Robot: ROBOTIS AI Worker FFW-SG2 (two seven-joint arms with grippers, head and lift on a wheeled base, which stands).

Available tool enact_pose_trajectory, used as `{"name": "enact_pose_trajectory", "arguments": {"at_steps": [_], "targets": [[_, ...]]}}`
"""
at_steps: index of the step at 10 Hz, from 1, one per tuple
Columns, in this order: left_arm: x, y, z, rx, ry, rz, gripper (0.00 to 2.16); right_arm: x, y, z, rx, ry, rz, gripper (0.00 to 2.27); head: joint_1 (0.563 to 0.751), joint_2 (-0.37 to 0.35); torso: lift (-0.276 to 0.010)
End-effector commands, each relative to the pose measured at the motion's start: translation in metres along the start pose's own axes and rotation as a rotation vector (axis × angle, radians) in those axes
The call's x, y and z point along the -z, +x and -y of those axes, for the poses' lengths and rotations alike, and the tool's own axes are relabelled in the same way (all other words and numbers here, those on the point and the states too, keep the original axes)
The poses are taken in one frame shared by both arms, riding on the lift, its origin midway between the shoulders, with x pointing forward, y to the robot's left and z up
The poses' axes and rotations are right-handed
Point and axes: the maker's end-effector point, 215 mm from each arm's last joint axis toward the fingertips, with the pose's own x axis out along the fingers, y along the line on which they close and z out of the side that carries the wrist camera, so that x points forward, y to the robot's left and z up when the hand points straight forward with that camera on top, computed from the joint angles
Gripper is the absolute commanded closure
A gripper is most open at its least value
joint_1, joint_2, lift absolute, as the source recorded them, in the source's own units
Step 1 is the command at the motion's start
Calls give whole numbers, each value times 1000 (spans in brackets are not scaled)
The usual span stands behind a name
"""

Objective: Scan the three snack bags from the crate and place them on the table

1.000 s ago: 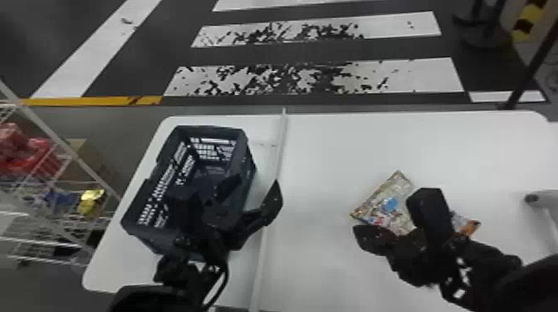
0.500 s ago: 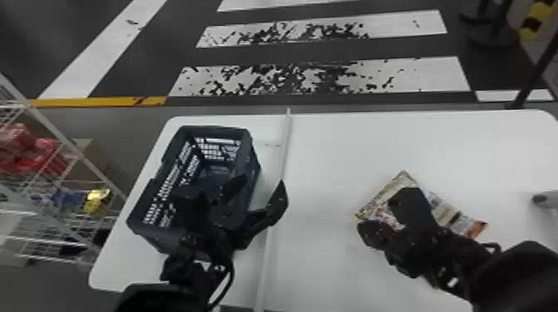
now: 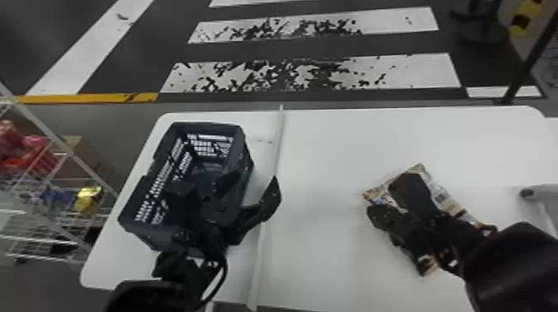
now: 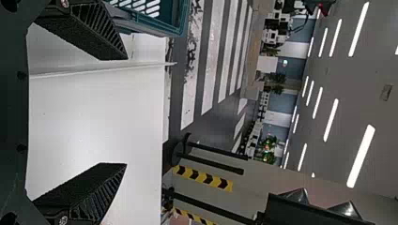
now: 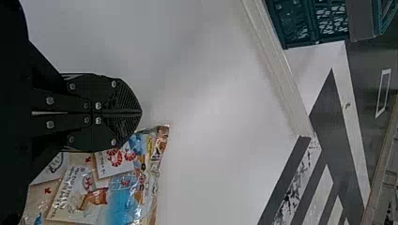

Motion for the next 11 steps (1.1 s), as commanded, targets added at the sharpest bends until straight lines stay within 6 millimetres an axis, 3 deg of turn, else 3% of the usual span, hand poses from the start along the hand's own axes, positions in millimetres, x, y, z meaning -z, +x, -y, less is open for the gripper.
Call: {"name": "enact_pose_trajectory", "arguments": {"at_steps": [1, 5, 6, 9, 11], "targets": [[-1, 0, 0, 0, 0, 2, 63, 1, 0, 16, 25, -1, -6, 2250, 695, 143, -62], [1, 0, 0, 0, -1, -3, 63, 13, -1, 59, 93, -1, -36, 2250, 695, 97, -62], [1, 0, 0, 0, 1, -4, 63, 14, -5, 59, 89, 16, -31, 2250, 695, 82, -62], [1, 1, 0, 2, 0, -5, 63, 15, -19, 28, 38, 38, -3, 2250, 695, 79, -62], [0, 1, 0, 2, 0, -4, 63, 24, -23, 25, 30, 50, -11, 2250, 695, 92, -62]]}}
